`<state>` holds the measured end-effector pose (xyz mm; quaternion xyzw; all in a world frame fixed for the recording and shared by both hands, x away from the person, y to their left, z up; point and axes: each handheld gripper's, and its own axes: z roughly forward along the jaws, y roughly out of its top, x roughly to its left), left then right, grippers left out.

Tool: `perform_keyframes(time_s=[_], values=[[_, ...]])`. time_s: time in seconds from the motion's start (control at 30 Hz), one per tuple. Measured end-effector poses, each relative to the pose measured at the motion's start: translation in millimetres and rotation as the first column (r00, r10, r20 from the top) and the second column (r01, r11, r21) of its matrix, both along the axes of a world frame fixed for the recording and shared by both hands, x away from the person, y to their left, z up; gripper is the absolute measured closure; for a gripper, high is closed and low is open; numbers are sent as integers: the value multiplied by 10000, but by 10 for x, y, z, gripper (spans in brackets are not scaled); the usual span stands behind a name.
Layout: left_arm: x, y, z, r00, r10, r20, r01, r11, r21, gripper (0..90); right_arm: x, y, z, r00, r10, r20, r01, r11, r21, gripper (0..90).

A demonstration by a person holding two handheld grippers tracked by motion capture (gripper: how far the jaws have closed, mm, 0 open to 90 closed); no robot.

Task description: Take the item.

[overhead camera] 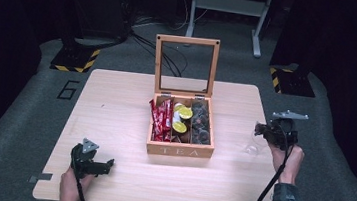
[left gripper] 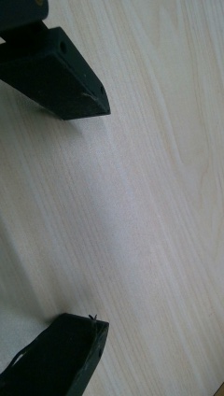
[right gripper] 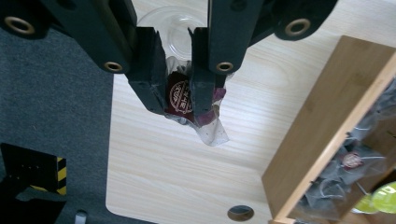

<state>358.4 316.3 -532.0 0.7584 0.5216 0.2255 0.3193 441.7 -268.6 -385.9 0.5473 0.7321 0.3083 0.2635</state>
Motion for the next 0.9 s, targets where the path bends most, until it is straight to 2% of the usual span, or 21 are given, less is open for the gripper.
perform_keyframes(time_s=[0.3, 0.5, 0.9], values=[[2, 0, -1, 10000, -8, 19, 8, 10000, -7, 3, 45, -39, -120, 9993, -226, -298, 226, 9997, 15, 770], [2, 0, -1, 10000, -4, 20, 4, 10000, -8, 3, 60, -44, -178, 9980, -388, -507, 381, 9992, -141, 770], [2, 0, -1, 10000, 3, 26, -3, 10000, 2, 3, 72, -50, -285, 9967, -368, -721, 350, 9991, -255, 763]])
